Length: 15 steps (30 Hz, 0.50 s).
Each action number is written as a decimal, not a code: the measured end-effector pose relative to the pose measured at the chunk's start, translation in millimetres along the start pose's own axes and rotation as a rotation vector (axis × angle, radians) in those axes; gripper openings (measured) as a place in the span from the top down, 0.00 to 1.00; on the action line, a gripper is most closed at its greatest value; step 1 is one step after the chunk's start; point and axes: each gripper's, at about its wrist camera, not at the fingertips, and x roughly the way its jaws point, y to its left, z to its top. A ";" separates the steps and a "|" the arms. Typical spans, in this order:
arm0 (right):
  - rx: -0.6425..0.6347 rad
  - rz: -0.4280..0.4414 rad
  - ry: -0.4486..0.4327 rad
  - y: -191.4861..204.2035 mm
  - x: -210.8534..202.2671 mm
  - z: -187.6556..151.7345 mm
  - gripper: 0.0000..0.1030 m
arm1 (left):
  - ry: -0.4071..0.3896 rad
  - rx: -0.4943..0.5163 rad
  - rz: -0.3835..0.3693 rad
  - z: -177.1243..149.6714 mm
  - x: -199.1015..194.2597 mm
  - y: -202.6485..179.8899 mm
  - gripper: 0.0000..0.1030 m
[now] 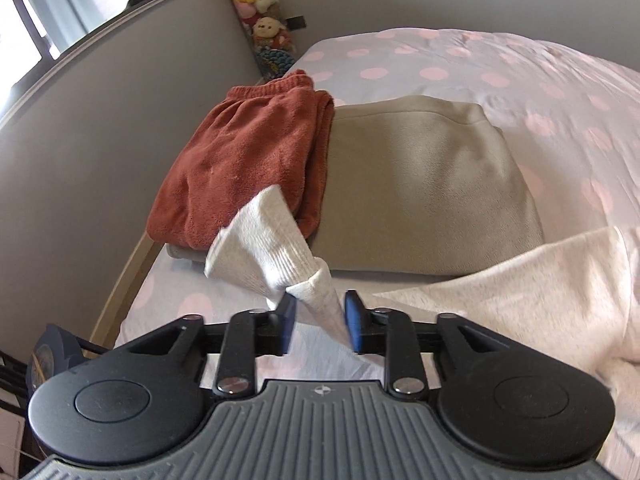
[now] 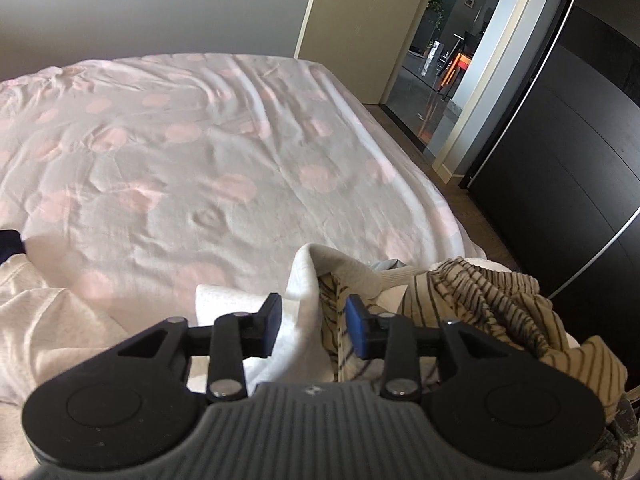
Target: Fold clothes
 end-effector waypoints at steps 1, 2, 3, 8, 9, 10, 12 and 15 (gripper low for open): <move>0.003 0.011 -0.007 -1.6 -6.2 -1.0 0.56 | -0.013 0.022 -0.003 -1.0 -5.4 -2.3 0.55; 0.007 0.023 -0.013 -3.1 -12.6 -1.9 0.55 | -0.024 0.042 -0.006 -1.7 -11.0 -4.5 0.50; 0.009 0.036 -0.020 -4.1 -19.4 -3.3 0.54 | -0.033 0.062 -0.014 -2.7 -17.4 -6.5 0.46; -0.011 0.118 -0.078 3.0 -54.2 -8.2 0.50 | -0.071 0.122 -0.072 -2.5 -41.6 -19.2 0.45; -0.019 0.136 -0.089 6.6 -59.4 -8.5 0.49 | -0.080 0.127 -0.088 -1.8 -44.5 -22.8 0.45; -0.028 0.156 -0.098 10.9 -63.4 -8.7 0.49 | -0.088 0.129 -0.110 -1.1 -46.2 -27.1 0.45; -0.047 0.203 -0.111 21.7 -67.4 -8.6 0.49 | -0.100 0.135 -0.161 0.1 -48.4 -37.8 0.45; -0.082 0.267 -0.114 41.6 -67.3 -7.9 0.49 | -0.117 0.168 -0.245 2.3 -46.5 -61.7 0.45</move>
